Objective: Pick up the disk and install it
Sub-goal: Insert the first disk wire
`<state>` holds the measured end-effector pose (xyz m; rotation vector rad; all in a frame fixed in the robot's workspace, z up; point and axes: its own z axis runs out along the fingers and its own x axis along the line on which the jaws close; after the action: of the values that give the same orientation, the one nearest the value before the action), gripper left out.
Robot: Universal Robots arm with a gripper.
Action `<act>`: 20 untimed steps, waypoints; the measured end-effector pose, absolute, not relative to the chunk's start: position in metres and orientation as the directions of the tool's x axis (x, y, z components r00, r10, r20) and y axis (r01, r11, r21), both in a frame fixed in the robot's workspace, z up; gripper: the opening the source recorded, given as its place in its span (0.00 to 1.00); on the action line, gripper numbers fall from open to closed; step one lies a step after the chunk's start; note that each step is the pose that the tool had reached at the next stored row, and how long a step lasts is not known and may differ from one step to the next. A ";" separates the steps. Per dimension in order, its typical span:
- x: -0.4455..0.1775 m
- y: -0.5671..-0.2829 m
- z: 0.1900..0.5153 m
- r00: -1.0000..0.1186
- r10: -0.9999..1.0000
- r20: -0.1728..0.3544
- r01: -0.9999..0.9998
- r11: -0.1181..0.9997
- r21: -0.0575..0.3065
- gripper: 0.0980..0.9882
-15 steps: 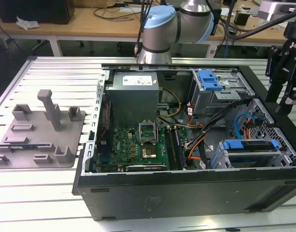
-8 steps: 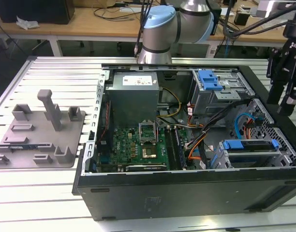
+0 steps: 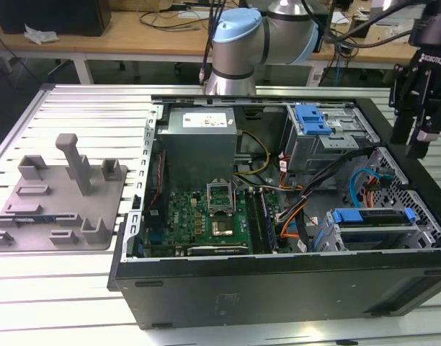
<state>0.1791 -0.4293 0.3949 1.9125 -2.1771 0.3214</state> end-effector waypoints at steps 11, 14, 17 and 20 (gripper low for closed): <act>0.193 -0.415 0.382 -0.216 -0.922 0.320 -0.975 0.222 -0.017 0.45; 0.193 -0.415 0.381 -0.211 -0.907 0.365 -0.975 0.221 -0.015 0.45; 0.193 -0.415 0.370 -0.211 -0.903 0.373 -0.975 0.221 -0.016 0.45; 0.188 -0.414 0.364 -0.211 -0.903 0.373 -0.975 0.221 -0.016 0.45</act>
<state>0.1885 -0.4139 0.3644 1.7627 -2.2145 0.3602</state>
